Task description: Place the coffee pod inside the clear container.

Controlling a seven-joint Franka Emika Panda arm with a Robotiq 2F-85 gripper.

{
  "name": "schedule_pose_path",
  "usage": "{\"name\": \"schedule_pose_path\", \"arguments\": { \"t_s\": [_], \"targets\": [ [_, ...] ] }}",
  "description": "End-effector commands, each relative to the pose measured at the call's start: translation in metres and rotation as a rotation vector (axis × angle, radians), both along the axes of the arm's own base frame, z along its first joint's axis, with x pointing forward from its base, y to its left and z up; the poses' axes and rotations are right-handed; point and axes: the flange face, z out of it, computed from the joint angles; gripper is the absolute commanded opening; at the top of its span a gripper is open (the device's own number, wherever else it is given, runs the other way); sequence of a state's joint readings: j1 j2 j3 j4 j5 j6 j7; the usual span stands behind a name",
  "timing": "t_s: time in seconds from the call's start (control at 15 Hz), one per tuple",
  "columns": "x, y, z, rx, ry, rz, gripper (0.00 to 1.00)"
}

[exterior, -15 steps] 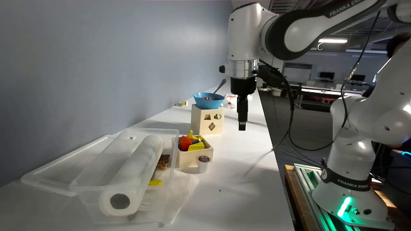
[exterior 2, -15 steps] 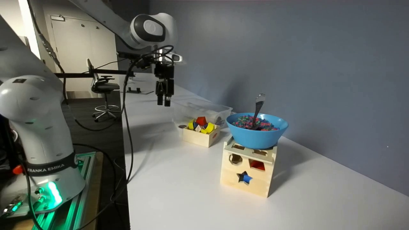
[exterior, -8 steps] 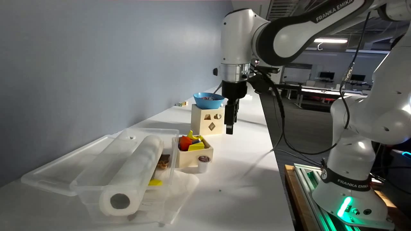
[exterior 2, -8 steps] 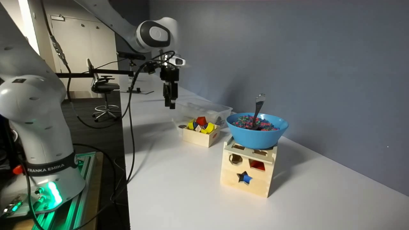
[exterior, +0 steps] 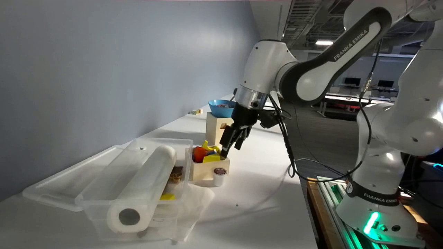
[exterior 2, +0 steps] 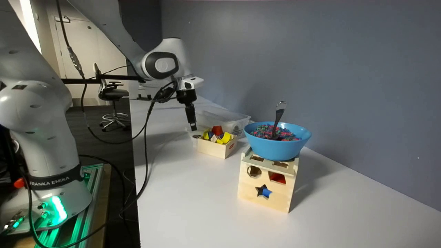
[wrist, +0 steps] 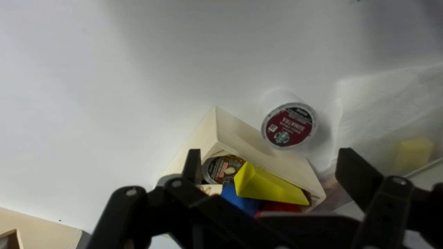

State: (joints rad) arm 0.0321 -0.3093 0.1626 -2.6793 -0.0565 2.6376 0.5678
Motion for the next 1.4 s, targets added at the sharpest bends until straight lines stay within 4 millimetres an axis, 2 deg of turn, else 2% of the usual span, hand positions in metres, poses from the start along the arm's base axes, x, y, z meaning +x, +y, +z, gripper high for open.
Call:
{"name": "schedule_pose_path", "arguments": {
  "t_s": [0.0, 0.27, 0.33, 0.4, 0.53, 0.93, 1.33],
  "targets": [
    [0.007, 0.005, -0.026, 0.075, -0.076, -0.118, 1.0],
    [0.004, 0.023, -0.047, 0.117, -0.062, -0.196, 1.0],
    [0.0, 0.027, -0.048, 0.114, -0.043, -0.192, 1.0],
    [0.006, 0.02, -0.044, 0.099, -0.049, -0.162, 1.0],
    [0.005, 0.025, -0.048, 0.103, -0.041, -0.169, 1.0],
    [0.028, 0.013, -0.065, 0.119, -0.007, -0.223, 1.0],
    [0.05, 0.023, -0.082, 0.127, 0.045, -0.221, 0.98]
  ]
}}
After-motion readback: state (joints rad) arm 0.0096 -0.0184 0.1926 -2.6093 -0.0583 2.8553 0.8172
